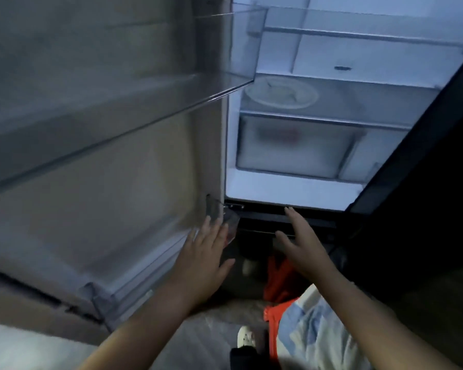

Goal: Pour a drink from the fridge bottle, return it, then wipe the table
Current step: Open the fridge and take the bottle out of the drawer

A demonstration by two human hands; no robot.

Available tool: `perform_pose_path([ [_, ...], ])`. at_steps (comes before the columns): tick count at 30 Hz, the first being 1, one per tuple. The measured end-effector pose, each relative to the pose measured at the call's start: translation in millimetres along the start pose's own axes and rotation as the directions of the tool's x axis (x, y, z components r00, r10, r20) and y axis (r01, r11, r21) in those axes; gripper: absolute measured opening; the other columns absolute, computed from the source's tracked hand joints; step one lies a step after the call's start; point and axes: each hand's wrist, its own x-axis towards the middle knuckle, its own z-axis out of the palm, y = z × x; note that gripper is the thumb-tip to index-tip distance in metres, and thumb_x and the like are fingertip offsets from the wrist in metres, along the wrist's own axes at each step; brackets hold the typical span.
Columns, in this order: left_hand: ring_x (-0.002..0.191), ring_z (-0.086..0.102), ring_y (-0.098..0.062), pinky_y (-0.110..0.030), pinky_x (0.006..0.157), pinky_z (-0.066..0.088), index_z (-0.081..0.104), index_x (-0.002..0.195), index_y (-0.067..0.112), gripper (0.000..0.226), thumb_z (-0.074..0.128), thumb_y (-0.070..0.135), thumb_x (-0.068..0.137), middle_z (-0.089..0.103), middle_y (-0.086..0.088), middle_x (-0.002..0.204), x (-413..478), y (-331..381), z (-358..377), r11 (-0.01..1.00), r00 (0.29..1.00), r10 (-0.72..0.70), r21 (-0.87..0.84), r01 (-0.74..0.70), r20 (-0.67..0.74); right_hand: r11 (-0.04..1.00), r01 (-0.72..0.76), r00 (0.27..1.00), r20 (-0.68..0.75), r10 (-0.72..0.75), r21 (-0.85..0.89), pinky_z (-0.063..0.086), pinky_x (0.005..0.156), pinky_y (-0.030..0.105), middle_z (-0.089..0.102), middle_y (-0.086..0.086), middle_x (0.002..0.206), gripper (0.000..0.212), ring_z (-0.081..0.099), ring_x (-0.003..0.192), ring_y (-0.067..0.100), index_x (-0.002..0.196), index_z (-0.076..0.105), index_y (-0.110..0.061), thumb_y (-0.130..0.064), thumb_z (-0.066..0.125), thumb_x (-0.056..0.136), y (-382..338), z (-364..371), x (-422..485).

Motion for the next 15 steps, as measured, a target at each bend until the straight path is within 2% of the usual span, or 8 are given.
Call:
perform_pose_path([
  [2,0.146,-0.013,-0.018,-0.029,0.109,-0.013,0.001,0.153,0.017,0.081,0.002,0.06,0.085,-0.006,0.001,0.161,24.2,9.5,-10.7,0.998,0.999,0.05,-0.022,-0.05,-0.023,0.995,-0.086,0.995,-0.046,0.089,0.054,0.014,0.109,0.015,0.03,0.003,0.153,0.058,0.024,0.142,0.012,0.147,0.03,-0.01,-0.022,0.053,0.095,3.9,-18.9,11.0],
  [4,0.146,-0.011,-0.014,-0.026,0.112,-0.009,0.005,0.153,0.019,0.068,0.026,0.052,0.097,-0.002,0.004,0.161,48.1,19.2,-24.7,0.989,0.997,0.077,-0.125,-0.08,-0.032,0.989,-0.136,0.988,-0.065,0.14,0.057,0.015,0.109,0.017,0.027,0.0,0.155,0.058,0.022,0.142,0.011,0.148,0.027,-0.012,-0.027,0.05,0.097,7.5,-36.1,23.7],
  [7,0.146,-0.006,-0.008,-0.027,0.115,0.002,0.012,0.152,0.022,0.063,0.037,0.044,0.099,0.007,0.008,0.16,84.2,31.5,-44.4,0.936,0.994,0.066,-0.34,-0.091,-0.083,0.98,-0.184,0.978,-0.09,0.191,0.077,0.016,0.112,0.024,0.024,-0.001,0.156,0.06,0.02,0.143,0.011,0.15,0.023,-0.015,-0.031,0.047,0.097,14.2,-56.8,48.1],
  [10,0.146,0.003,-0.006,-0.026,0.113,0.009,0.016,0.152,0.024,0.059,0.037,0.042,0.1,0.013,0.009,0.159,124.5,42.4,-63.9,0.785,0.998,-0.021,-0.619,-0.016,-0.052,0.971,-0.215,0.966,-0.125,0.228,0.107,0.02,0.109,0.024,0.026,-0.002,0.156,0.058,0.023,0.142,0.012,0.15,0.024,-0.017,-0.032,0.046,0.098,18.8,-75.3,78.3],
  [15,0.141,0.027,-0.01,-0.023,0.105,0.021,0.023,0.151,0.026,0.056,0.038,0.043,0.1,0.024,0.01,0.155,190.6,61.3,-87.7,0.514,0.986,-0.165,-0.852,0.098,0.014,0.937,-0.248,0.949,-0.131,0.286,0.246,0.025,0.101,0.024,0.029,-0.006,0.153,0.056,0.031,0.138,0.012,0.148,0.027,-0.023,-0.037,0.045,0.097,31.5,-97.5,133.2],
])
